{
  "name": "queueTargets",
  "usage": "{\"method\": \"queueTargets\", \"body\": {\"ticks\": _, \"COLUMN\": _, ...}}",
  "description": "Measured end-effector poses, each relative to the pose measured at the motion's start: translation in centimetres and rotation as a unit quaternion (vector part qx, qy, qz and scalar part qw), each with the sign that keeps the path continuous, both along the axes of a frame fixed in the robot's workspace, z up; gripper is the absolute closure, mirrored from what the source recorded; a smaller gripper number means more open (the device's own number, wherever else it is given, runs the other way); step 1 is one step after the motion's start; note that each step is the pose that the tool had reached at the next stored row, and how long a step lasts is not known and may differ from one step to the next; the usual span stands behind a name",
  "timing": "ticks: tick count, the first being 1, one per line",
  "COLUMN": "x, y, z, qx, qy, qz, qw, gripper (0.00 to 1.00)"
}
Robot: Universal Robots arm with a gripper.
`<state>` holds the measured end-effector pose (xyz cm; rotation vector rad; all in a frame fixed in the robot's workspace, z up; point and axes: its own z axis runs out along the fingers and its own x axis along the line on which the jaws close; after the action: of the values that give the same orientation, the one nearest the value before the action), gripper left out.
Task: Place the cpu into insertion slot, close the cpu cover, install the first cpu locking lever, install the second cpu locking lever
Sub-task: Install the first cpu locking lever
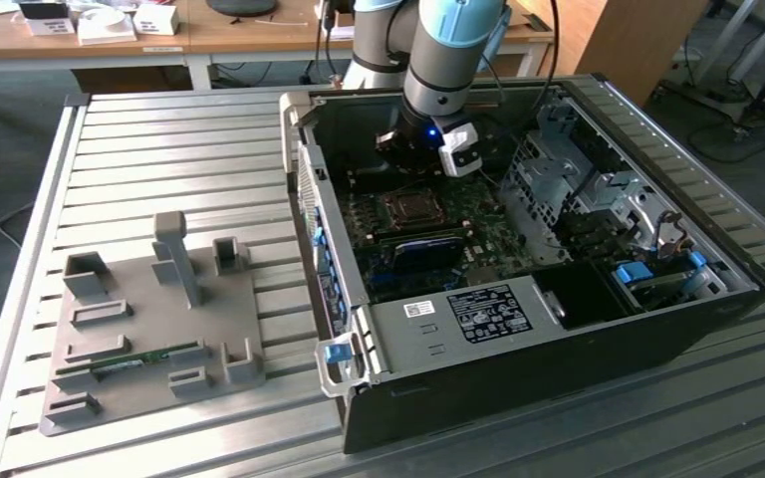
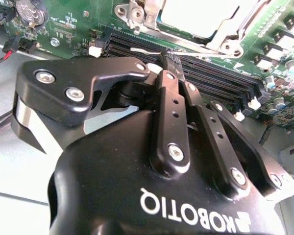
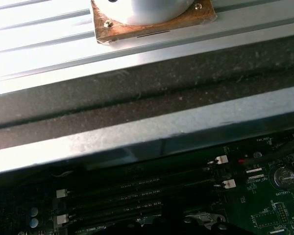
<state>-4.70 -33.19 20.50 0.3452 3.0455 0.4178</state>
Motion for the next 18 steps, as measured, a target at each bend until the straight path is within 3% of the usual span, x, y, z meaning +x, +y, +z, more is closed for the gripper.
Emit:
{"method": "queueTargets", "body": {"ticks": 6, "x": 0.01, "y": 0.00, "z": 0.00, "qx": 0.0030, "qy": 0.0004, "qz": 0.000, "qw": 1.0000, "gripper": 0.89}}
{"method": "queueTargets", "body": {"ticks": 18, "x": 0.05, "y": 0.00, "z": 0.00, "qx": 0.0034, "qy": 0.0006, "qz": 0.000, "qw": 1.0000, "gripper": 0.89}}
